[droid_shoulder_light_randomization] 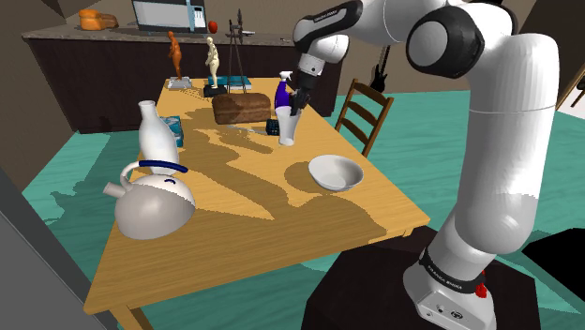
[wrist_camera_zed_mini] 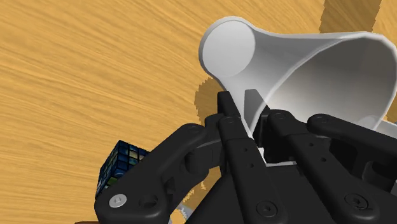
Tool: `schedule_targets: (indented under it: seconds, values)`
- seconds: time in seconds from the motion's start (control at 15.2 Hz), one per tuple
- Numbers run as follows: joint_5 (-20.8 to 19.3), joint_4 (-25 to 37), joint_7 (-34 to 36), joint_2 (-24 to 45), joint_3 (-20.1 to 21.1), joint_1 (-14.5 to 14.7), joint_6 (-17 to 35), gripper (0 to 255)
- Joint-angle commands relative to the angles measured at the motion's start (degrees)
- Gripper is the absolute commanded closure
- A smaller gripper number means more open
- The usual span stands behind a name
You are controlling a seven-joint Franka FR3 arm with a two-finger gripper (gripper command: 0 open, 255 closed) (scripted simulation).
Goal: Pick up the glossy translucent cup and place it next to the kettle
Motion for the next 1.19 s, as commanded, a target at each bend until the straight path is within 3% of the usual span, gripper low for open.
schedule_targets:
  seconds: [0.0, 1.12]
  values:
    - [-0.3, 1.2, 0.5, -0.4, -0.1, 0.0, -1.4, 255]
    - [-1.5, 12.9, 4.4, -1.2, -0.6, -0.9, -13.4, 255]
